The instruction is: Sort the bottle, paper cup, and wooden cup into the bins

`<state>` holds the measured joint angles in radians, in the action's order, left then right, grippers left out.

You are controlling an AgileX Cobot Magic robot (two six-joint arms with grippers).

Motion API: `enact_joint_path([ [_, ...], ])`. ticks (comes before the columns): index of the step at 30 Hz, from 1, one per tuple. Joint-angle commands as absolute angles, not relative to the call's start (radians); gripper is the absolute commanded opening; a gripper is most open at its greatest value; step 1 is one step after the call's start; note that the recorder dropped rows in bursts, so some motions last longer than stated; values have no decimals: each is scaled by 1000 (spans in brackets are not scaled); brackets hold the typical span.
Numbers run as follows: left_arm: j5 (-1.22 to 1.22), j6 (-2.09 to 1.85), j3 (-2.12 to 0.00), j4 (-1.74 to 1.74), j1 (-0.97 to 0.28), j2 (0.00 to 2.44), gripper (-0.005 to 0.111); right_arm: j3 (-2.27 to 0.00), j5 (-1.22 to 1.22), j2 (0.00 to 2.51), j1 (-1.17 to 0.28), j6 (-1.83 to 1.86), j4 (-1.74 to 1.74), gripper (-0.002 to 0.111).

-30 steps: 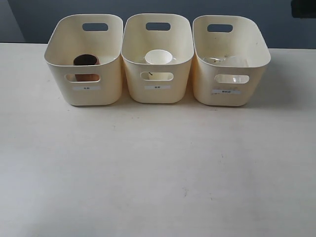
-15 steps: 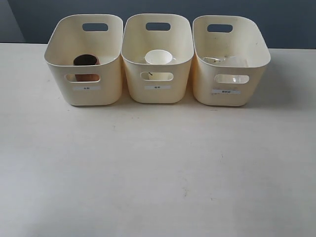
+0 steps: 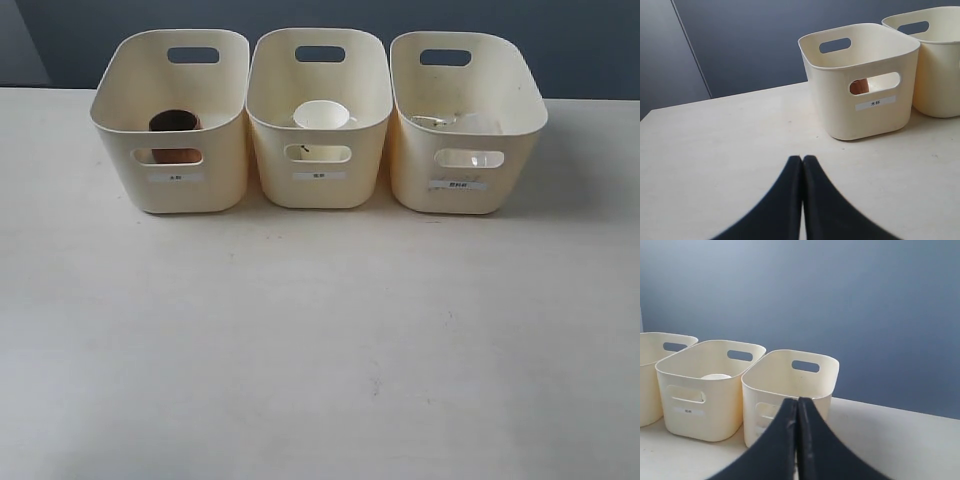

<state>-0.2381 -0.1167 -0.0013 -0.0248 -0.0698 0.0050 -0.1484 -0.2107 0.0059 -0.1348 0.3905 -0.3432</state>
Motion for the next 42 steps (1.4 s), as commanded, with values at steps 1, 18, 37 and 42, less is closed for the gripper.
enact_joint_path([
  [1,-240,-115,0,-24,-73,0,0,-144,-170,0,-134,393,-322,-1],
  [18,-240,-115,0,-24,-73,0,0,0,30,0,-94,-132,249,-1],
  [37,-240,-115,0,-24,-73,0,0,0,-28,0,189,-131,182,-1],
  [42,-240,-115,0,-24,-73,0,0,0,-28,0,189,-131,182,-1],
])
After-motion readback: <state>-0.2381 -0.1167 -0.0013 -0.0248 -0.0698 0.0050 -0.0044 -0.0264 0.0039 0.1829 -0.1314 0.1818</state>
